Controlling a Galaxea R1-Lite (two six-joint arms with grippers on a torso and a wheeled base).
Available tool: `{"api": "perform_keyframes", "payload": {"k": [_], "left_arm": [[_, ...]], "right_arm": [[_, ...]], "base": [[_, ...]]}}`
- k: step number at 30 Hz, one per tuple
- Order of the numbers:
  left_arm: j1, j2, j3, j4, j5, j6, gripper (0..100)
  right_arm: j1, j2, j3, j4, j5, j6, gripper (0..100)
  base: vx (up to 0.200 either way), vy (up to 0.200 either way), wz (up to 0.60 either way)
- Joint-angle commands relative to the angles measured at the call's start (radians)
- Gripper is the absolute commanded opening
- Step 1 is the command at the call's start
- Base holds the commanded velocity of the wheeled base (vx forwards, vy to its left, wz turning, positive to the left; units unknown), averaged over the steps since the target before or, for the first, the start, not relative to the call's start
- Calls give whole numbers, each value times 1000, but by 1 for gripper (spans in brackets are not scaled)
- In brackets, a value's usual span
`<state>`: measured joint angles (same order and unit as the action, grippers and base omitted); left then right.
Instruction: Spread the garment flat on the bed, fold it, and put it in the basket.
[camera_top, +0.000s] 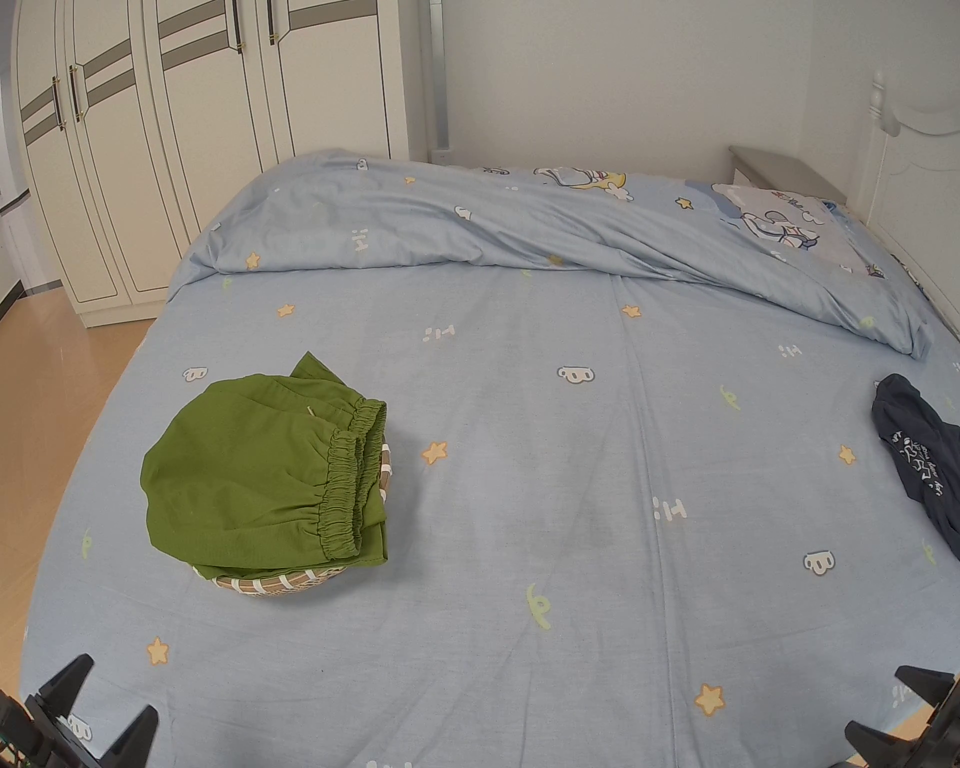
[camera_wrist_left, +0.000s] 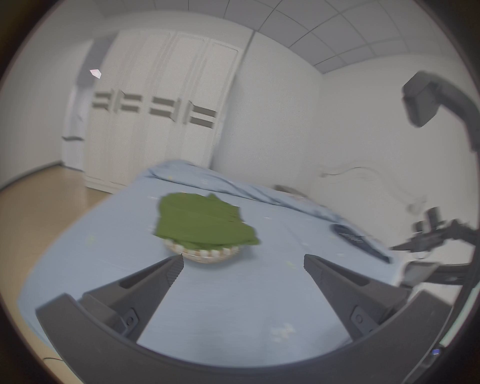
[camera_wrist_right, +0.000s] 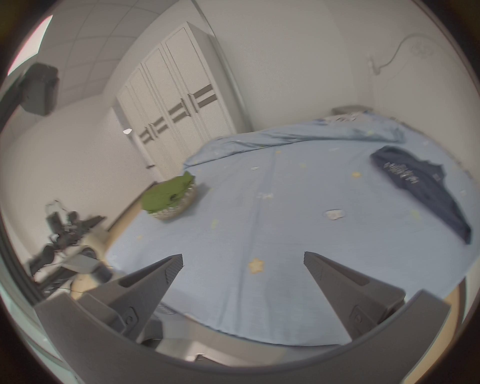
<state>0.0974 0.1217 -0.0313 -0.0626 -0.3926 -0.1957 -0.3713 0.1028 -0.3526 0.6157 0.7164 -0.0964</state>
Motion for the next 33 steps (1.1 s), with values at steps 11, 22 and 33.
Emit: {"api": "perform_keyframes", "payload": {"k": [11,22,33], "left_arm": [[2,-20,28,29,310,467,100],[2,-20,24,38,121,323,100],[2,-19,30,18,276,203,100]], "right_arm": [[45,-103,101,-159,-746,-174,100],[103,81,305,-567,-440,-175,100],[61,-103,317,-580,-434,-109,100]], "base": [[0,0,0],[0,0,0],[0,0,0]]}}
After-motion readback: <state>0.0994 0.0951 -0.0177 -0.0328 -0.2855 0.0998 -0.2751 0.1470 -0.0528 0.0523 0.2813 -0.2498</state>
